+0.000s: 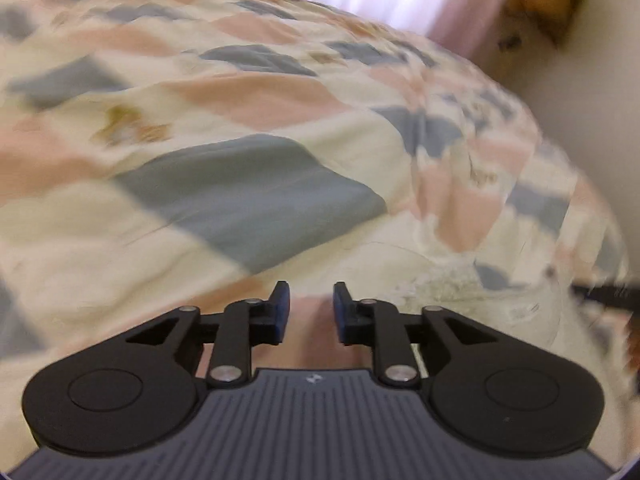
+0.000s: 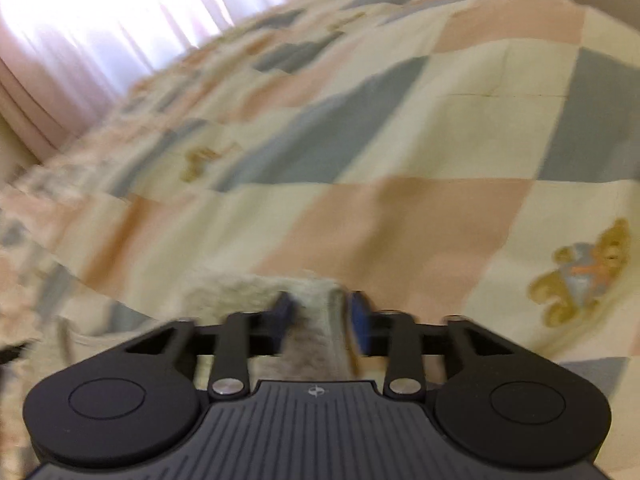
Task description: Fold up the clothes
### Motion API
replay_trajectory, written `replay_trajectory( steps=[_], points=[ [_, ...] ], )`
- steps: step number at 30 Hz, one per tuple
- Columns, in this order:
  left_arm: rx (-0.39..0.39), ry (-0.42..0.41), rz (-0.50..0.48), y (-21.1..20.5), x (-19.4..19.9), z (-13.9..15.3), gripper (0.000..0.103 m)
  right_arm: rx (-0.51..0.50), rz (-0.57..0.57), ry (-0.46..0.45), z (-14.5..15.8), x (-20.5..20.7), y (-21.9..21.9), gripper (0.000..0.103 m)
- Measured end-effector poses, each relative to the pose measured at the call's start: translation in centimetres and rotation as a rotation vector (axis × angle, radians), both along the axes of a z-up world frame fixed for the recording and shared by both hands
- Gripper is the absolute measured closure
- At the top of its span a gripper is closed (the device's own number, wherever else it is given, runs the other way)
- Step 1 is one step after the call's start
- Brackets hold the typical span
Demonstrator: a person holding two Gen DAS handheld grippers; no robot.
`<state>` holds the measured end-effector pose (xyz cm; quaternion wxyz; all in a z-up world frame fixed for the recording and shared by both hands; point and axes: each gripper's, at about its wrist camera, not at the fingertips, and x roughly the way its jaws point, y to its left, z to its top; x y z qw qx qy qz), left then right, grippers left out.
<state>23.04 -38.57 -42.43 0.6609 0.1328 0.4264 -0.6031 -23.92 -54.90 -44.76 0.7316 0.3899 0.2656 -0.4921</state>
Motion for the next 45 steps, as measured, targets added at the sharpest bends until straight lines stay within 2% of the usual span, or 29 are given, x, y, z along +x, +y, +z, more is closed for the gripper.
replay_trajectory(
  steps=[2, 4, 7, 8, 10, 14, 17, 19, 20, 21, 23, 24, 26, 30, 34, 36, 38, 40, 45],
  points=[
    [-0.021, -0.040, 0.046, 4.0, 0.7, 2.1, 0.076, -0.054, -0.044, -0.011, 1.5, -1.3, 1.8, 0.046],
    [-0.011, -0.049, 0.026, 8.0, -0.2, 4.0, 0.076, -0.085, -0.049, -0.029, 3.0, -3.4, 4.7, 0.046],
    [0.004, -0.067, -0.068, 13.2, -3.9, 5.8, 0.070, -0.062, -0.029, -0.045, 4.1, -6.5, 9.3, 0.041],
    [0.011, -0.059, -0.102, 14.2, -5.3, 5.8, 0.063, -0.041, -0.023, -0.049, 4.1, -7.4, 10.6, 0.041],
    [0.031, -0.054, -0.163, 15.3, -8.4, 5.2, 0.062, 0.007, -0.016, -0.055, 4.0, -9.1, 13.3, 0.041],
    [0.097, -0.084, -0.220, 14.1, -12.4, 2.2, 0.067, 0.080, -0.015, -0.062, 3.6, -11.8, 16.8, 0.038],
    [0.144, -0.128, -0.206, 12.2, -12.6, 0.2, 0.070, 0.111, -0.010, -0.056, 3.1, -13.1, 17.9, 0.038],
    [0.168, -0.119, -0.202, 11.1, -12.3, -0.6, 0.068, 0.124, -0.012, -0.071, 2.9, -13.7, 18.3, 0.038],
    [0.174, -0.103, -0.199, 10.7, -12.0, -0.8, 0.072, 0.127, -0.013, -0.077, 2.8, -14.1, 18.5, 0.037],
    [0.176, -0.093, -0.202, 10.4, -11.8, -0.9, 0.083, 0.127, -0.014, -0.081, 2.8, -14.4, 18.7, 0.036],
    [0.179, -0.088, -0.217, 10.1, -11.9, -0.8, 0.097, 0.129, -0.019, -0.083, 2.8, -14.8, 18.9, 0.036],
    [0.179, -0.087, -0.218, 10.0, -11.7, -0.8, 0.099, 0.130, -0.023, -0.084, 2.7, -15.0, 19.0, 0.036],
    [0.163, -0.090, -0.209, 10.3, -11.4, -0.5, 0.100, 0.127, -0.031, -0.086, 2.7, -15.1, 19.0, 0.036],
    [0.075, -0.096, -0.177, 11.8, -10.5, 1.3, 0.100, 0.091, -0.021, -0.085, 3.3, -14.7, 18.6, 0.036],
    [0.150, -0.124, -0.185, 10.9, -10.8, -1.0, 0.099, 0.053, 0.033, -0.088, 3.6, -13.3, 17.3, 0.037],
    [0.163, -0.153, -0.197, 10.5, -11.3, -1.6, 0.099, 0.044, 0.065, -0.080, 3.6, -12.3, 16.2, 0.042],
    [0.135, -0.153, -0.181, 10.9, -11.2, -0.9, 0.099, 0.036, 0.125, -0.077, 3.7, -11.4, 15.0, 0.062],
    [0.121, -0.154, -0.176, 11.4, -10.8, -0.5, 0.098, 0.044, 0.169, -0.062, 3.4, -10.7, 13.7, 0.065],
    [0.171, -0.202, -0.221, 10.0, -12.2, -2.1, 0.096, 0.068, 0.194, -0.025, 1.8, -9.6, 11.9, 0.065]
  ],
)
